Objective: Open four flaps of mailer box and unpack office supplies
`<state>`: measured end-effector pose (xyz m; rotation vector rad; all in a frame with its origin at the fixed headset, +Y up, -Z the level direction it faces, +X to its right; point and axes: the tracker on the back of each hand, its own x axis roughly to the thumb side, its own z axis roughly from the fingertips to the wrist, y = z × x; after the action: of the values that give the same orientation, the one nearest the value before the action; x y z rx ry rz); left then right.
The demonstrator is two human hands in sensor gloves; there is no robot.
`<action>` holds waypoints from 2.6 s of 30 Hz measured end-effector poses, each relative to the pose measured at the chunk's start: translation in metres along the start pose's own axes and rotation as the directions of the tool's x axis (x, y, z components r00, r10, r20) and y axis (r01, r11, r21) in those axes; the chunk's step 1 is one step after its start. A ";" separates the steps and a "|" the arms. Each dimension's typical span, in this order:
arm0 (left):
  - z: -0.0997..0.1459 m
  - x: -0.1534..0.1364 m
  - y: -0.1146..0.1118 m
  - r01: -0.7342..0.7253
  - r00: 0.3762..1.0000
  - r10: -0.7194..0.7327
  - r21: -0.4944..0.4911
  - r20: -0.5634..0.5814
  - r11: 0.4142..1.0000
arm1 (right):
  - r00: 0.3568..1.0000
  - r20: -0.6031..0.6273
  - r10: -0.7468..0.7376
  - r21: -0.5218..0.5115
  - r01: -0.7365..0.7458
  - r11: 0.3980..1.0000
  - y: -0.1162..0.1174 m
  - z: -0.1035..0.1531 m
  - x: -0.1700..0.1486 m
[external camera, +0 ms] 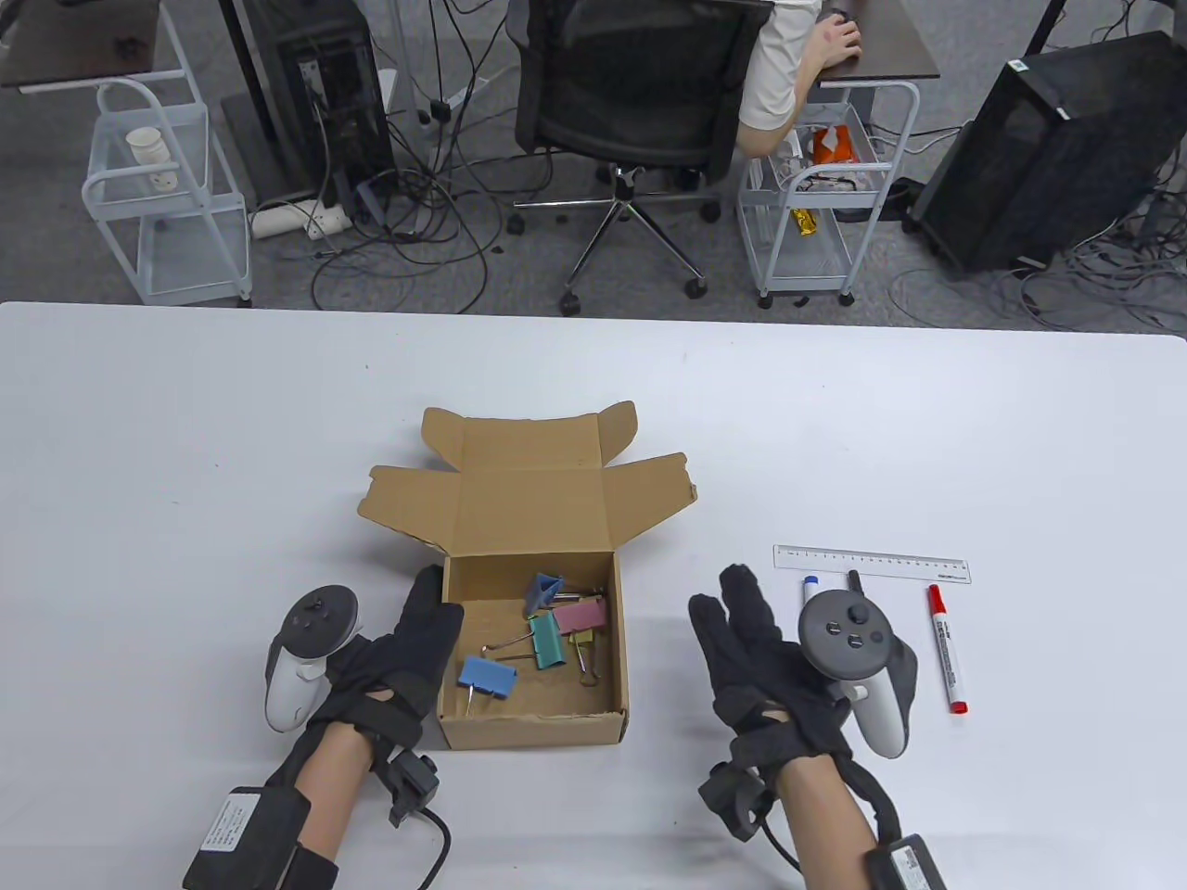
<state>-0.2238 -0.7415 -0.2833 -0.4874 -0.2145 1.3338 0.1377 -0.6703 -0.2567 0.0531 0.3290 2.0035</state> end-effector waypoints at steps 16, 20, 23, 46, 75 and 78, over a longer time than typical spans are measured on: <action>-0.007 0.006 -0.018 0.040 0.999 -0.040 -0.028 0.001 0.999 | 0.991 -0.099 -0.091 0.035 0.095 0.995 0.044 -0.040 -0.025; -0.006 0.010 -0.017 0.089 0.996 -0.089 -0.012 -0.015 0.996 | 0.992 -0.091 -0.084 0.018 0.086 0.996 0.044 -0.040 -0.024; 0.000 0.025 -0.014 0.228 0.973 -0.226 0.044 -0.034 0.973 | 0.994 -0.090 -0.064 -0.013 0.063 0.998 0.045 -0.039 -0.023; -0.070 0.108 -0.130 0.888 0.112 -0.989 -0.436 -0.101 0.145 | 0.996 -0.093 -0.018 -0.052 0.013 0.999 0.044 -0.039 -0.024; -0.088 0.078 -0.134 0.891 -0.032 -0.997 -0.454 -0.064 0.000 | 0.994 -0.104 0.036 -0.098 -0.046 0.994 0.046 -0.038 -0.023; -0.086 0.078 -0.134 0.903 -0.033 -0.998 -0.429 -0.050 -0.009 | 0.993 -0.105 0.050 -0.108 -0.062 0.992 0.046 -0.038 -0.022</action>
<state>-0.0522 -0.7052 -0.3081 -0.6003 -0.3558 -0.3297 0.1000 -0.7167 -0.2788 -0.1123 0.2830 2.0812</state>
